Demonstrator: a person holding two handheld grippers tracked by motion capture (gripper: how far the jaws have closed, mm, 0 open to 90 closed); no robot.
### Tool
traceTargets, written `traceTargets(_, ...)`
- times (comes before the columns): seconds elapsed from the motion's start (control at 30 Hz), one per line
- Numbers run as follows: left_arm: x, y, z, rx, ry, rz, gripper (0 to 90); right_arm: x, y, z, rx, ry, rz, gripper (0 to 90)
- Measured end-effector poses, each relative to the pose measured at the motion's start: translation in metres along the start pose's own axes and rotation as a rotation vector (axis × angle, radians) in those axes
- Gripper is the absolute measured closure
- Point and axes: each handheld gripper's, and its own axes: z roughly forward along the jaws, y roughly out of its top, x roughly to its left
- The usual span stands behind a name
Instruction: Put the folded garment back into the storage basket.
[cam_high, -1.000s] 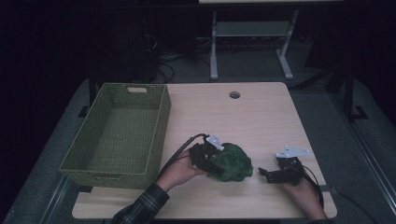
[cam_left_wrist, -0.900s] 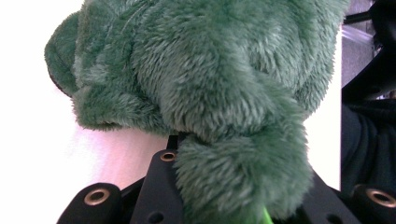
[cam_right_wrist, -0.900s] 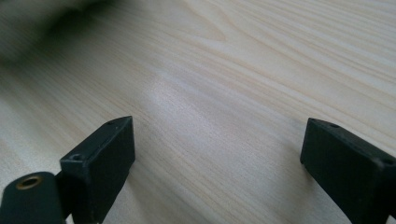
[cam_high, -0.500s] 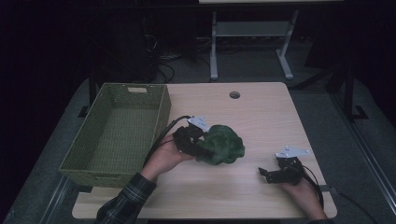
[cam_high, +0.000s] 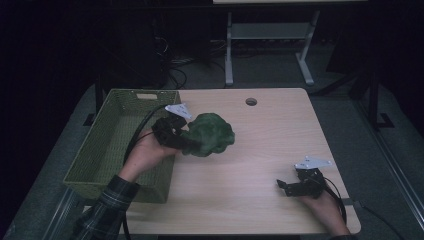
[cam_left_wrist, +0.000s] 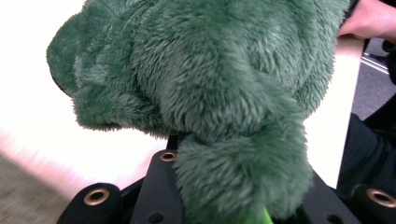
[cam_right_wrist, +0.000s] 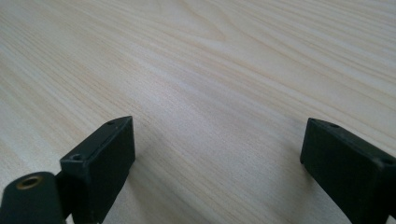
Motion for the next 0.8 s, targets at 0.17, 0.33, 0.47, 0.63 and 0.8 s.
traceTargets(0.17,0.015,-0.013,-0.024,-0.012,0.053,-0.037,74.3,0.000,0.000,0.000,-0.001,0.000,0.000,9.9)
traceTargets(0.33,0.030,-0.030,-0.048,-0.025,0.109,-0.082,74.2,0.000,0.000,0.000,0.000,0.000,0.000,9.9)
traceTargets(0.47,0.040,-0.042,-0.064,-0.032,0.148,-0.113,74.3,0.000,0.000,0.000,-0.001,0.000,0.000,9.9)
traceTargets(0.63,0.051,-0.060,-0.078,-0.040,0.197,-0.162,74.3,0.000,0.000,0.000,0.000,0.000,0.000,9.9)
traceTargets(0.8,0.064,-0.085,-0.083,-0.023,0.265,-0.212,74.3,0.000,0.000,0.000,0.000,-0.002,0.000,9.9)
